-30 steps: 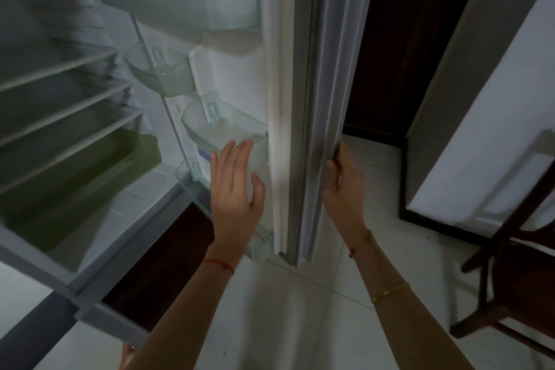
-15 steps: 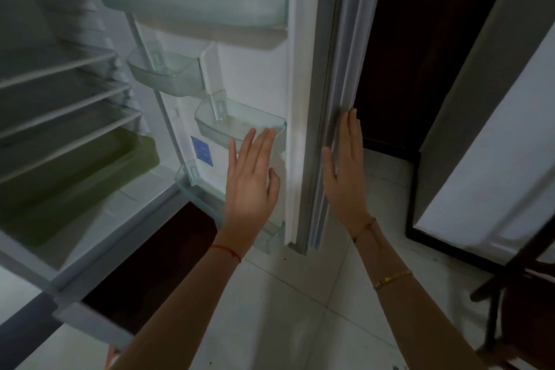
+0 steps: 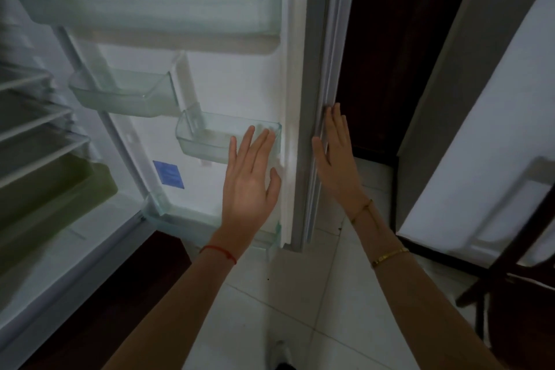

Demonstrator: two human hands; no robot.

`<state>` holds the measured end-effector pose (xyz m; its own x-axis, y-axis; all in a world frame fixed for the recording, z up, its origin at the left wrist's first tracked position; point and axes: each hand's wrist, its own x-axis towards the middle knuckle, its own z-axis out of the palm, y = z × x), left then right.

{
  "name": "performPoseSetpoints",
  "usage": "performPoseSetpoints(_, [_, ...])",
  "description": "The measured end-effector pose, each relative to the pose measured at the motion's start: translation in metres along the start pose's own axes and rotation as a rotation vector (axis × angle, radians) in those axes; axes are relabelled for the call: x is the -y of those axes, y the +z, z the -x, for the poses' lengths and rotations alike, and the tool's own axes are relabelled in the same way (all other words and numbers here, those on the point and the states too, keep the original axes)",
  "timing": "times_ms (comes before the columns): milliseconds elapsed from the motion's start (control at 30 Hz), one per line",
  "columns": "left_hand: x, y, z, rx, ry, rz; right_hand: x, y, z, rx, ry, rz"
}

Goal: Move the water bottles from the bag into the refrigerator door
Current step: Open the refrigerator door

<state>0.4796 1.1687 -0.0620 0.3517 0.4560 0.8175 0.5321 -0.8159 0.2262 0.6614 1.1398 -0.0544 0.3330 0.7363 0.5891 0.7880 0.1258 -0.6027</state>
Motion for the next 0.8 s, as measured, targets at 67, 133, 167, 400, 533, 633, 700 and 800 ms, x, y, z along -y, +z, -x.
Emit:
performPoseSetpoints(67, [0.002, 0.014, -0.009, -0.015, -0.006, 0.038, -0.010, 0.002, -0.014, 0.006, 0.011, -0.007])
performPoseSetpoints(133, [0.003, 0.028, -0.017, -0.024, -0.010, 0.039, -0.020, 0.004, -0.028, 0.014, 0.018, -0.014])
performPoseSetpoints(167, [0.003, 0.035, -0.021, -0.025, -0.011, 0.029, -0.024, 0.005, -0.036, 0.020, 0.019, -0.023])
performPoseSetpoints(400, [0.003, 0.081, -0.054, -0.044, -0.043, -0.073, -0.051, 0.014, -0.089, 0.031, 0.049, -0.092])
performPoseSetpoints(533, [0.011, 0.107, -0.072, -0.040, -0.046, -0.100, -0.065, 0.023, -0.118, 0.047, 0.077, -0.127])
performPoseSetpoints(633, [0.018, 0.125, -0.087, -0.034, -0.054, -0.111, -0.075, 0.030, -0.139, 0.041, 0.087, -0.166])
performPoseSetpoints(700, [0.021, 0.136, -0.095, -0.029, -0.063, -0.125, -0.083, 0.035, -0.152, 0.043, 0.097, -0.176])
performPoseSetpoints(800, [0.026, 0.152, -0.107, 0.002, -0.079, -0.160, -0.093, 0.040, -0.170, 0.055, 0.108, -0.191])
